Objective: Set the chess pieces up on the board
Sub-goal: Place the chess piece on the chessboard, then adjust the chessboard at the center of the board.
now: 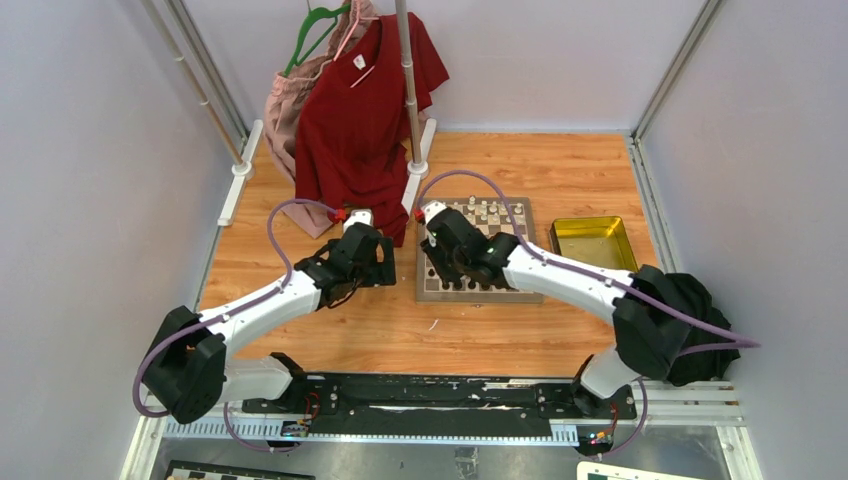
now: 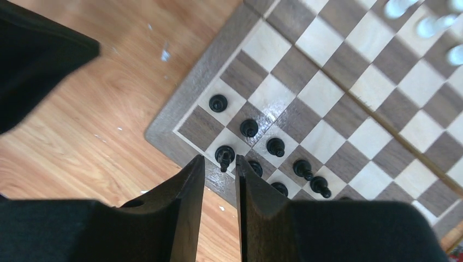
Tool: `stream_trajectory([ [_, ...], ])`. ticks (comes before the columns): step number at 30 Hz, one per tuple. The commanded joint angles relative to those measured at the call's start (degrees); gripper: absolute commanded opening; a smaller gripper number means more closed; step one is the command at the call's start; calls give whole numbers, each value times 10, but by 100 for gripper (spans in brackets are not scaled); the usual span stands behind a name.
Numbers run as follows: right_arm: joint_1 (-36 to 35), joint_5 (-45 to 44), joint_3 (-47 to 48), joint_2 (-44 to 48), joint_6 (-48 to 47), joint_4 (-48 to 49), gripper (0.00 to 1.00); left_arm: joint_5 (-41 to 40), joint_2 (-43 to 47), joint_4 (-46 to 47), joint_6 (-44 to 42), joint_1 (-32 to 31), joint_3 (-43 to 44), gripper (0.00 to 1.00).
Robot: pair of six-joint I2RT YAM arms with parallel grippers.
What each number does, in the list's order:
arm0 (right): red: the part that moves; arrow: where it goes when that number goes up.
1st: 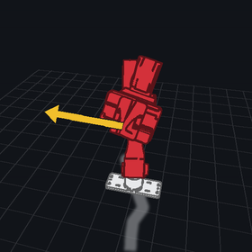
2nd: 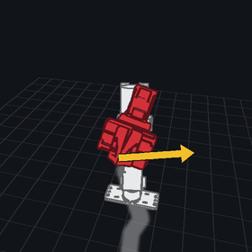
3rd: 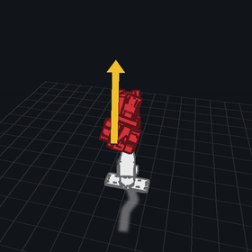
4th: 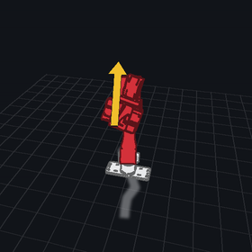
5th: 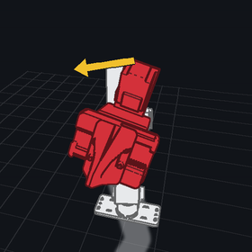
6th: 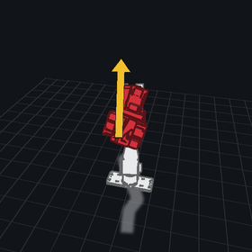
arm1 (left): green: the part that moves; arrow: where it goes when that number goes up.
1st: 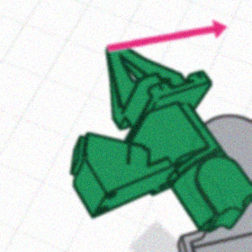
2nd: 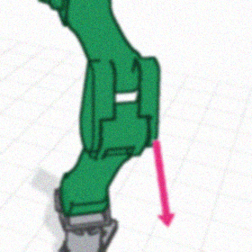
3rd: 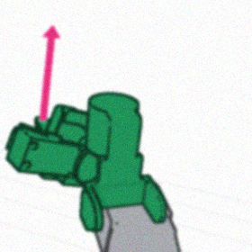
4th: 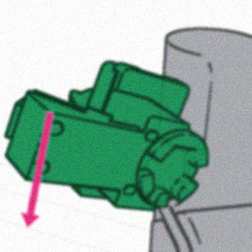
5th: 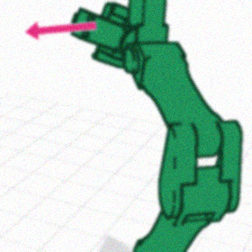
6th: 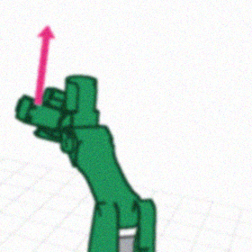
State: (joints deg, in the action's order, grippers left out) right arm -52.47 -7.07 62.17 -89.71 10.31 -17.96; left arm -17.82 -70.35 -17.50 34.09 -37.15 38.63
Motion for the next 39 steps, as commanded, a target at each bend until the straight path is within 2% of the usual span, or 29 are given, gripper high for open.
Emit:
stream_trajectory([
  [1,-4,-32,53,59,-1,-40,31,-11,11,-10,3,-1,30,95],
  [3,-4,-73,70,79,8,-56,31,-8,9,-13,4,0,37,95],
  [6,0,-182,78,111,19,-76,32,6,6,-17,1,-1,50,95],
  [10,71,-273,88,151,78,-159,32,40,17,-14,-19,-1,59,95],
  [15,224,-268,46,196,145,-224,33,75,36,-26,-52,0,71,95],
  [23,378,-215,-37,184,233,-241,35,81,31,-88,-97,0,94,96],
  [34,495,-170,-62,111,260,-219,36,99,33,-164,-91,-1,83,96],
  [39,519,-155,-63,73,262,-210,37,103,33,-184,-94,-1,83,96],
])
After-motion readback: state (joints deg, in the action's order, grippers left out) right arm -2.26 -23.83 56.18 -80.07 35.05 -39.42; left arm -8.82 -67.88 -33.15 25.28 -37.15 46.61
